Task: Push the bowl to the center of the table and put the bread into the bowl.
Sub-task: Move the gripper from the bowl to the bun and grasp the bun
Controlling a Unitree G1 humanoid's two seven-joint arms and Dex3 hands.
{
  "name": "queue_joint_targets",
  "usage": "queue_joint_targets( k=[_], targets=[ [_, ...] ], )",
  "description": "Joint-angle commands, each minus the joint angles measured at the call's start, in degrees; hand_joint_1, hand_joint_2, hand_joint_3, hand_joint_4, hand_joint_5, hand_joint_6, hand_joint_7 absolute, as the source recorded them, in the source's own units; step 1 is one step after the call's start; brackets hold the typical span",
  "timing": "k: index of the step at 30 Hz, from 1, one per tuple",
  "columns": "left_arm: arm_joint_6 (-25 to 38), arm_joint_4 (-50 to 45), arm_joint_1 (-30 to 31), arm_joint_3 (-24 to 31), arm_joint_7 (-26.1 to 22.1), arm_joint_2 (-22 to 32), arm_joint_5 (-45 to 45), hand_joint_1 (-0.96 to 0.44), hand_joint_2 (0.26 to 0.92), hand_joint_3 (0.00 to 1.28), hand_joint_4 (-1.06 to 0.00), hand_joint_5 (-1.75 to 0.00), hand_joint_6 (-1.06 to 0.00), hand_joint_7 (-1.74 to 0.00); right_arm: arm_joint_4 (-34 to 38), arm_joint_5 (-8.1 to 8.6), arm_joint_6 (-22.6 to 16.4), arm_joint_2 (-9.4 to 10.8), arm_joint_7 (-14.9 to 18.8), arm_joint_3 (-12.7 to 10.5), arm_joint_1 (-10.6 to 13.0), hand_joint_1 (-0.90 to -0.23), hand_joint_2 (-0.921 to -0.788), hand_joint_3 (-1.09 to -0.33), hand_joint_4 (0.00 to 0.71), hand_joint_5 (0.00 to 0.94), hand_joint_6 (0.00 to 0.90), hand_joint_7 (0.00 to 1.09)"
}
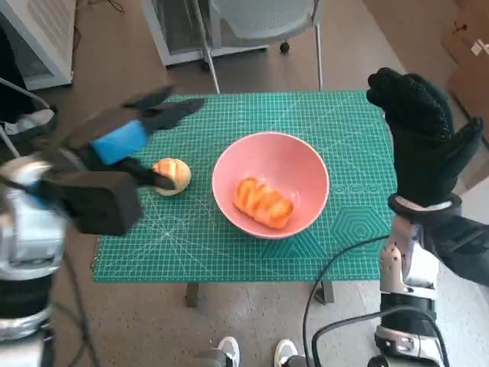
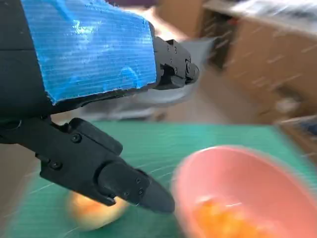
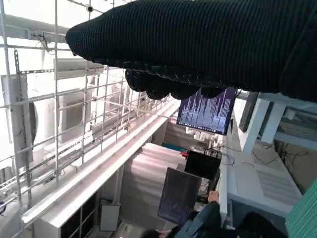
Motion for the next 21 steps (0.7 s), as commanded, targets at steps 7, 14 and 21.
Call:
queue_joint_targets(
  k=[7, 14, 21],
  targets=[
    [2.7, 5.9, 0.7, -2.7, -0.2, 2.7, 3.0, -0.28, 0.678, 0.00, 0.00, 0.00, -0.16, 0.00, 2.2, 0.12, 0.8, 0.3, 0.4, 0.2, 0.0, -0.475, -0.921, -0.547, 0.358, 0.000, 0.420, 0.00],
    [1.3, 11.2, 0.4, -5.2, 3.0, 0.8, 4.9, -0.30, 0.679, 0.00, 0.00, 0.00, -0.16, 0.00, 3.3, 0.20, 0.8, 0.4, 0.7, 0.5, -1.0, -0.473, -0.921, -0.548, 0.358, 0.000, 0.417, 0.00],
    [-0.1, 18.6, -2.1, -9.1, 5.8, -1.9, 7.5, -0.30, 0.677, 0.00, 0.00, 0.00, -0.17, 0.00, 4.0, 0.60, 1.1, 0.2, 1.5, 0.5, -1.6, -0.474, -0.921, -0.541, 0.362, 0.002, 0.420, 0.00]
  ],
)
